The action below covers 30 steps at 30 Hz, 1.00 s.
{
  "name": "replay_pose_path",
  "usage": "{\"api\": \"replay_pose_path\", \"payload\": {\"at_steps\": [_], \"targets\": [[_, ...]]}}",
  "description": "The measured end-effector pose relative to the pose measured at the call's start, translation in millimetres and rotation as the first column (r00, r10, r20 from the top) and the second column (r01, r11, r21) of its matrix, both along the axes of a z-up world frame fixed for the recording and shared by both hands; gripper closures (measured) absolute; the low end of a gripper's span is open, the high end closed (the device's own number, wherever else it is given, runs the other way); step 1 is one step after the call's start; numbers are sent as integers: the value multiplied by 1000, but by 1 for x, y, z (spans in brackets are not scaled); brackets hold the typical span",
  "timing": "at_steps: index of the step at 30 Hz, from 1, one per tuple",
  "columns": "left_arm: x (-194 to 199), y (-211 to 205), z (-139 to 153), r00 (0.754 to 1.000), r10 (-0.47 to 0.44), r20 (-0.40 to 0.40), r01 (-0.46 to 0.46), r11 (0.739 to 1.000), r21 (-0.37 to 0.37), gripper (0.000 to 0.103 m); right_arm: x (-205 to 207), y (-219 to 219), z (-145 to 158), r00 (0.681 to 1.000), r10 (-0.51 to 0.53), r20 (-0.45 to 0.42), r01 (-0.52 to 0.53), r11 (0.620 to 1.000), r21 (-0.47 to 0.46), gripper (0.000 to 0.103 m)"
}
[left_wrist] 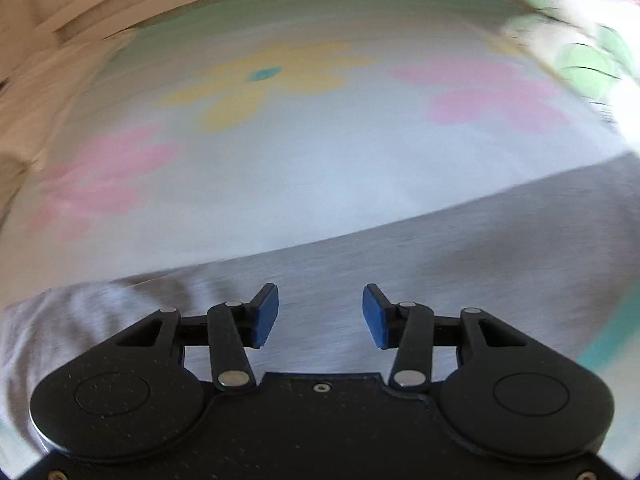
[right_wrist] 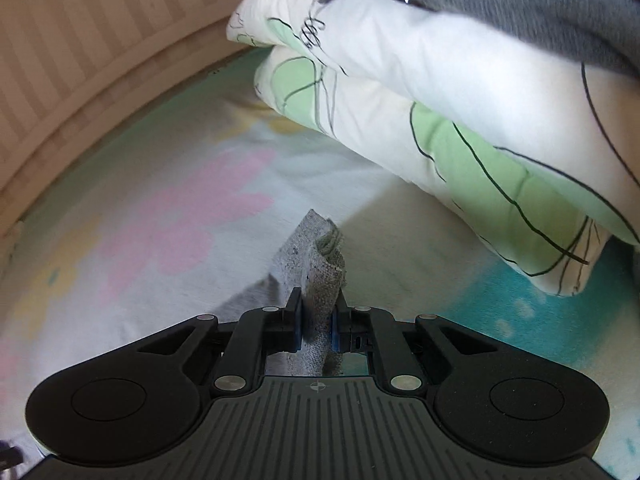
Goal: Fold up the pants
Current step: 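Grasp the sweatpants cuff with the right tool and lift it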
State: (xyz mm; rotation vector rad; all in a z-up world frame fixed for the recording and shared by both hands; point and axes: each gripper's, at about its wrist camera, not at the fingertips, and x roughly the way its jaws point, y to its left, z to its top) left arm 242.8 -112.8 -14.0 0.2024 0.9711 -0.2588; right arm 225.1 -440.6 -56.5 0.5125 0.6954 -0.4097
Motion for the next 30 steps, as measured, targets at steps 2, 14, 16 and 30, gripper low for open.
{"api": "replay_pose_path", "payload": {"at_steps": [2, 14, 16, 30], "targets": [[2, -33, 3, 1000, -25, -2, 25, 1000, -18, 50, -3, 1, 5, 1000, 13, 14, -13, 1000, 8, 90], [43, -156, -24, 987, 19, -158, -37, 993, -108, 63, -12, 6, 13, 997, 62, 43, -62, 998, 6, 90], [43, -163, -30, 987, 32, -159, -50, 993, -109, 63, -16, 7, 16, 997, 66, 47, -66, 998, 8, 90], [-44, -167, -52, 977, -5, -211, -15, 995, -94, 64, -24, 9, 26, 995, 75, 59, -75, 997, 2, 90]]}}
